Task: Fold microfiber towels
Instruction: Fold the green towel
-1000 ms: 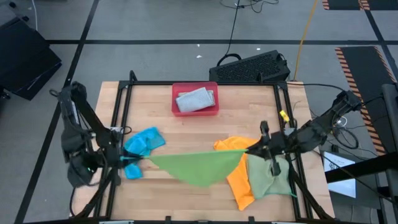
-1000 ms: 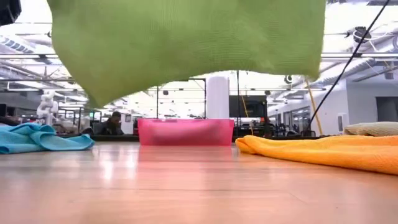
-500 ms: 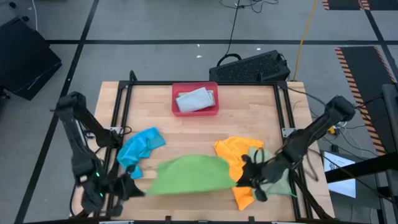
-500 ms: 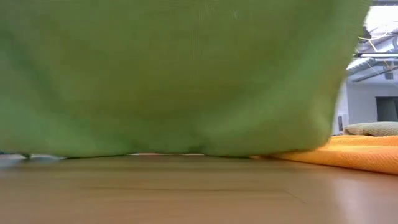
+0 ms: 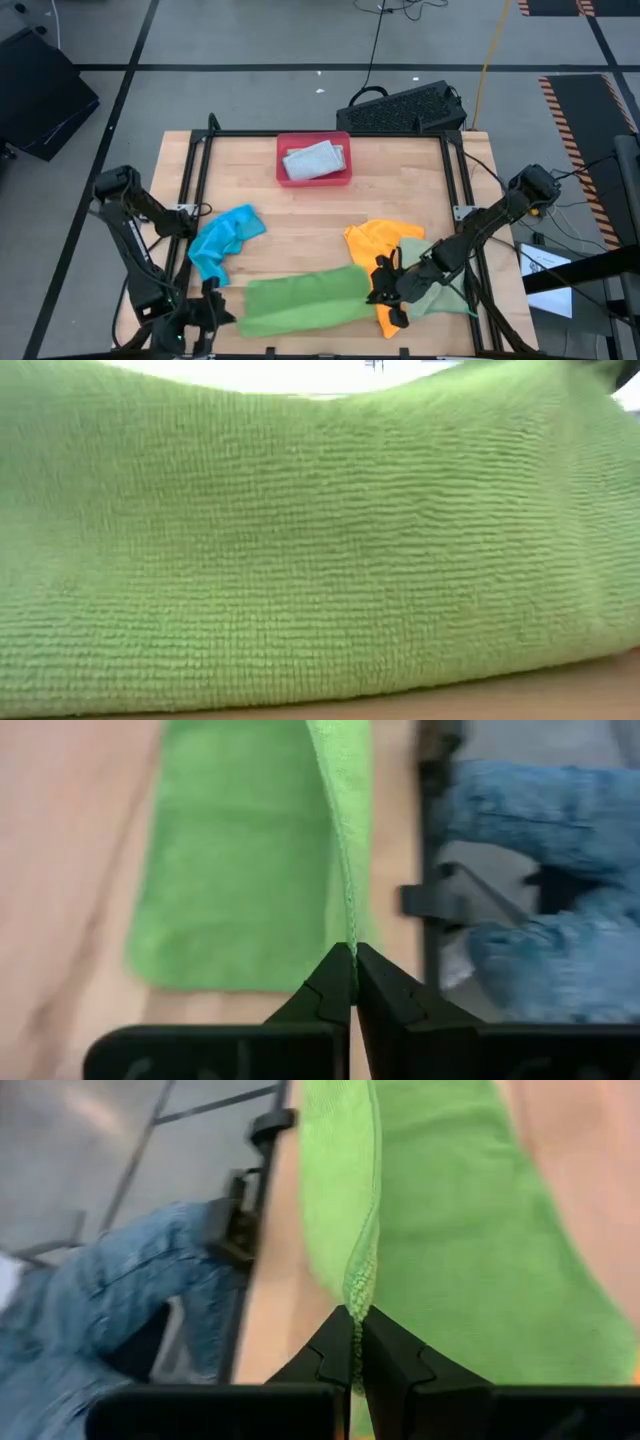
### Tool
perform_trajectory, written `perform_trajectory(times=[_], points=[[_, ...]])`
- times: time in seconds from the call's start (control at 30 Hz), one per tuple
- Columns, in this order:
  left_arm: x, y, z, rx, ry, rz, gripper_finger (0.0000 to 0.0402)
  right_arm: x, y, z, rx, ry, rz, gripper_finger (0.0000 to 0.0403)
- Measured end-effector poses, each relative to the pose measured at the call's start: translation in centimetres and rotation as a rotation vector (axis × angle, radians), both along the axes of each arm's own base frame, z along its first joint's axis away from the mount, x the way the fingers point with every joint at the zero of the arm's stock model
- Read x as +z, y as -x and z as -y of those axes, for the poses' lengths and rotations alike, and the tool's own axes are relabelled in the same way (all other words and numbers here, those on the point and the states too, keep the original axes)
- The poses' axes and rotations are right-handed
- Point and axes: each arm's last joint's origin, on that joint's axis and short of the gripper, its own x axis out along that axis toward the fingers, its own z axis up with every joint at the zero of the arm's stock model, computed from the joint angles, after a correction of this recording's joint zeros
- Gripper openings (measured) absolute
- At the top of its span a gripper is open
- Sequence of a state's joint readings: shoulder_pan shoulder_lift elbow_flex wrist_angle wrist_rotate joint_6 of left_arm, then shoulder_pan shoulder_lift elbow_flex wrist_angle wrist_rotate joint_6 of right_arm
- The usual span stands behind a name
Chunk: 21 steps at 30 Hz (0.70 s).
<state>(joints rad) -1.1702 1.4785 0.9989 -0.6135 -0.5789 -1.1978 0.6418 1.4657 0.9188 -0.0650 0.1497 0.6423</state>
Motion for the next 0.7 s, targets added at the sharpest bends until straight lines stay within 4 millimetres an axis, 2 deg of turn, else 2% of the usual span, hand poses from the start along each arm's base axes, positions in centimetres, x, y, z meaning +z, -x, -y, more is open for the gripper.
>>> perform_trajectory(times=[0.17,0.3,0.5,0.7], points=[[-1.0,0.3,-0.7,0.088,-0.058,-0.065,0.0004,-0.8,-0.9,0.9,-0.1,0.068,0.005,0.0009],[-2.1,0.1,-0.9,0.144,-0.067,-0.096,0.0013,-1.7,-1.5,1.5,-0.129,0.088,-0.026,0.0009],[-4.5,-0.7,-1.4,0.174,-0.07,-0.268,0.0005,-2.8,-2.1,2.1,-0.174,0.123,-0.061,0.0009],[-4.8,-1.6,-1.9,0.158,-0.101,-0.283,0.0012,-4.0,-2.1,3.0,-0.205,0.139,-0.099,0.0009]])
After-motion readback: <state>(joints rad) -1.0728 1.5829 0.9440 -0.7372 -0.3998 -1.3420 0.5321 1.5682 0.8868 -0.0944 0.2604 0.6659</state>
